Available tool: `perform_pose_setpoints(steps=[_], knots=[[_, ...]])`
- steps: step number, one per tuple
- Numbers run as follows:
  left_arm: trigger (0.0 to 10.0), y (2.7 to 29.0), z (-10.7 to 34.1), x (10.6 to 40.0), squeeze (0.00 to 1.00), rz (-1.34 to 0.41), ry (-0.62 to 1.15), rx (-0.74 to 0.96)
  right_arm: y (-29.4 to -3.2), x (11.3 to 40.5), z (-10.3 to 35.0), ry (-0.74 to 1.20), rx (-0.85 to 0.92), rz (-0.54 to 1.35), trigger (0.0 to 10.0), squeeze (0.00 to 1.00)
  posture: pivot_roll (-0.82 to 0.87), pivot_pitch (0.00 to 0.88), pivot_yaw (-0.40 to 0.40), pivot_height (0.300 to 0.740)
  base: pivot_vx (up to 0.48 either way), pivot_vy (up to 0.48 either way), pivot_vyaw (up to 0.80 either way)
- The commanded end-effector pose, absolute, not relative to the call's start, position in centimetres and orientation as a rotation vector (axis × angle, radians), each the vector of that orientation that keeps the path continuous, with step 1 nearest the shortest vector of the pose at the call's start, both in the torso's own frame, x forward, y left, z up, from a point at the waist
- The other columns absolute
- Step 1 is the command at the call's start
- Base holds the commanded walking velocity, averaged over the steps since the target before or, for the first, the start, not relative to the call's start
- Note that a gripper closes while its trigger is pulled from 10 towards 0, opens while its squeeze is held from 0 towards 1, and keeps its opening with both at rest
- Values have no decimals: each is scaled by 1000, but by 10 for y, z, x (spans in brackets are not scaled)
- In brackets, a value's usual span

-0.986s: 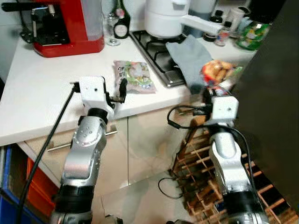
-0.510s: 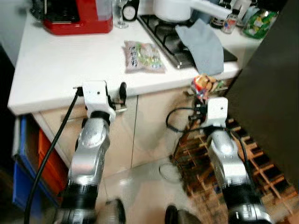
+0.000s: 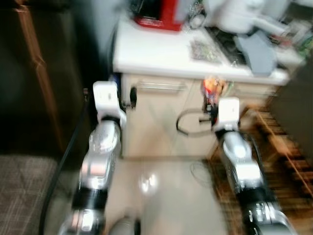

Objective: Restocking fridge

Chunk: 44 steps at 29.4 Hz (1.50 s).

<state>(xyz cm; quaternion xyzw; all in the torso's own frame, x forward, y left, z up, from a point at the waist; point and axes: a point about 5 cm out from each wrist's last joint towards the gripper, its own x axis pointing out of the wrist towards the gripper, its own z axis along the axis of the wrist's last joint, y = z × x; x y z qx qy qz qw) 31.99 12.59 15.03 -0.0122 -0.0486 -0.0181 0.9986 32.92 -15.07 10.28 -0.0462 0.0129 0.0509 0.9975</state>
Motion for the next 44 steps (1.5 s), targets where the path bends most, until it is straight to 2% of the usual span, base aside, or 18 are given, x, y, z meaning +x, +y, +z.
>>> perform_pose_setpoints(steps=[1, 7, 13, 23, 36, 44], knots=[[10000, 116, 157, 322, 0, -80, -123, -14, -160, 332, 110, -2, -98, 80, 0, 0, -1, 0, -88, 740, 0, -480, 744], [10000, 115, 149, 316, 0, -97, -116, -6, -161, 329, 106, 10, -98, 89, 0, 0, -4, 0, -104, 740, 0, -480, 744], [10000, 121, 148, 316, 0, -113, -122, 8, -150, 327, 97, 41, -113, 142, 0, 0, 18, 0, -90, 740, 0, -480, 0], [10000, 119, 148, 313, 0, -178, -122, 10, -152, 328, 97, 26, -95, 116, 0, 0, -3, 0, -38, 740, 0, -480, 0], [10000, 130, 149, 313, 0, -219, -146, 0, -139, 321, 88, 42, -86, 156, 0, 0, -14, 0, -37, 740, 0, -480, 0], [10000, 120, 153, 318, 0, -250, -146, 11, -137, 324, 90, 37, -67, 147, 0, 0, -30, 0, 1, 740, 0, 0, 0]])
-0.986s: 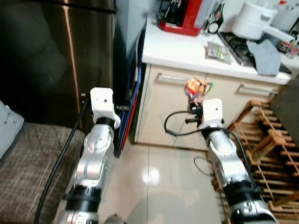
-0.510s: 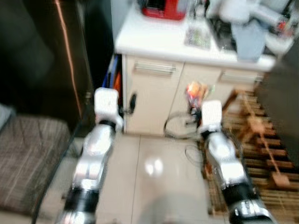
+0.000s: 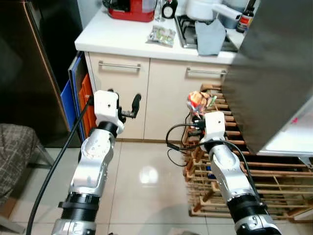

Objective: Restocking fridge

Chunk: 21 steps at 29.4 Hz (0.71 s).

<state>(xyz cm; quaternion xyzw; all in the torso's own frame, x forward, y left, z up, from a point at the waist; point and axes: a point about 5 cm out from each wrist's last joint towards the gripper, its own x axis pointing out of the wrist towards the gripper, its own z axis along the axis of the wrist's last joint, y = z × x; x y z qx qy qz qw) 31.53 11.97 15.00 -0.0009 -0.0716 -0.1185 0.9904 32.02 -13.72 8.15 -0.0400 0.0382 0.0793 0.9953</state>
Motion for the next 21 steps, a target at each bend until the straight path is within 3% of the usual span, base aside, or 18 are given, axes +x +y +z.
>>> perform_pose_setpoints(steps=[1, 12, 21], knots=[[10000, 118, 153, 319, 0, -253, -146, 13, -138, 325, 89, 38, -63, 142, 0, 0, -30, 0, 1, 740, 0, 0, 0], [10000, 119, 150, 324, 0, -258, -127, 48, -138, 320, 84, 50, -44, 119, 0, 0, -44, 0, 24, 740, -268, 0, 0], [10000, 121, 147, 326, 0, -270, -117, 56, -141, 316, 77, 69, -47, 109, 0, 0, -48, 0, 32, 740, 0, -52, 0]])
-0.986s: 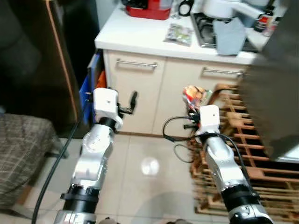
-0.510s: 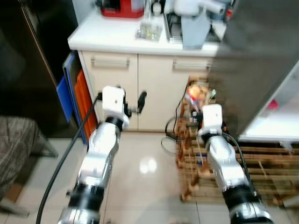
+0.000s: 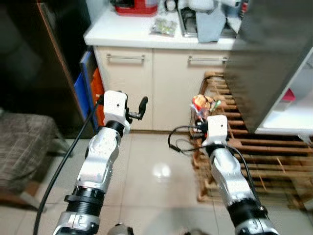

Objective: Restocking fridge

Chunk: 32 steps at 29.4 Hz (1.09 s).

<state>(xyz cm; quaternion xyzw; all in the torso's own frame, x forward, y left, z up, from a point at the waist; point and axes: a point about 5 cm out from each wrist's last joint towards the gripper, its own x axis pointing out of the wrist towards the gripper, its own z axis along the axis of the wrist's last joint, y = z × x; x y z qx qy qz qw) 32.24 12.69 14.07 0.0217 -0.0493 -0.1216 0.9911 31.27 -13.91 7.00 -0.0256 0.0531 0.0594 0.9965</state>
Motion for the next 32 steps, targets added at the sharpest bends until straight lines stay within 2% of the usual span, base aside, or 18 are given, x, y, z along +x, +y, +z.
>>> perform_pose_setpoints(steps=[1, 10, 22, 29, 32], knots=[[10000, 120, 146, 326, 0, -270, -114, 61, -142, 316, 78, 69, -50, 106, 0, 0, -48, 0, 32, 740, 0, -461, 0], [10000, 118, 144, 328, 0, -282, -115, 53, -152, 315, 76, 74, -71, 74, 0, 0, -59, 0, 27, 740, 0, -446, 0], [10000, 100, 145, 330, 0, -338, -135, 17, -170, 312, 71, 98, -108, 29, 0, 0, -91, 0, 2, 740, 0, -426, 0], [10000, 102, 142, 334, 0, -310, -115, 34, -180, 315, 74, 90, -110, -7, 0, 0, -96, 0, 10, 740, 308, -365, 0], [10000, 112, 140, 337, 0, -234, -122, 71, -181, 311, 70, 96, -105, -16, 0, 0, -97, 0, 15, 740, 322, -349, 0]])
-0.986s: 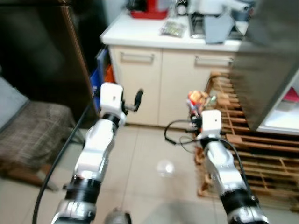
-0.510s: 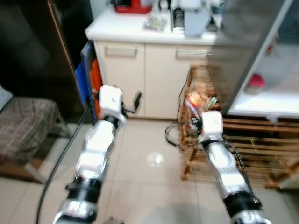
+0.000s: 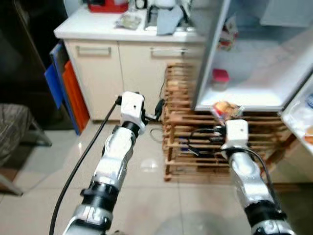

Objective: Restocking fridge

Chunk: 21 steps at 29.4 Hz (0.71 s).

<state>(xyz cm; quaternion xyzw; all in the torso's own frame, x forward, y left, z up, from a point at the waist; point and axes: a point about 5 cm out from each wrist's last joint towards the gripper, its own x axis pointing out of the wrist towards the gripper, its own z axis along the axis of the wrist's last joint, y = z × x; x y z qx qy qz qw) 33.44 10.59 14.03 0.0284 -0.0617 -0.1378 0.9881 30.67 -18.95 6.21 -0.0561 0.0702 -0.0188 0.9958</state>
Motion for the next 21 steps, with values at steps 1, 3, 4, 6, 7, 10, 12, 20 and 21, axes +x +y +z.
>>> perform_pose_setpoints(steps=[1, 3, 4, 6, 7, 10, 12, 20, 21], knots=[[10000, 115, 139, 340, 0, -202, -105, 55, -180, 309, 69, 100, -102, -15, 0, 0, -97, 0, 15, 740, 0, 0, 0], [10000, 114, 142, 343, 0, -210, -111, 55, -177, 307, 66, 106, -99, -8, 0, 0, -103, 0, 15, 740, 0, 0, 0], [10000, 113, 143, 343, 0, -227, -120, 53, -176, 307, 65, 107, -98, -4, 0, 0, -103, 0, 15, 740, 0, 0, 0], [10000, 110, 145, 343, 0, -253, -131, 42, -174, 306, 65, 106, -100, 3, 0, 0, -111, 0, 16, 740, 0, 0, 0], [10000, 107, 144, 343, 0, -282, -121, 32, -172, 306, 65, 104, -102, 11, 0, 0, -116, 0, 19, 740, 480, 0, 0], [10000, 102, 143, 342, 0, -310, -124, 31, -171, 306, 65, 100, -103, 13, 0, 0, -120, 0, 25, 740, 480, 0, 0], [10000, 101, 144, 342, 0, -314, -127, 32, -171, 306, 65, 100, -104, 12, 0, 0, -119, 0, 27, 740, 480, 0, 0], [10000, 95, 152, 342, 0, -347, -180, 48, -190, 292, 44, 212, -117, -19, 0, 0, -109, 0, 25, 740, 344, 0, 0], [10000, 96, 151, 342, 0, -343, -179, 44, -194, 288, 38, 244, -120, -20, 0, 0, -110, 0, 24, 740, 0, 0, 0]])
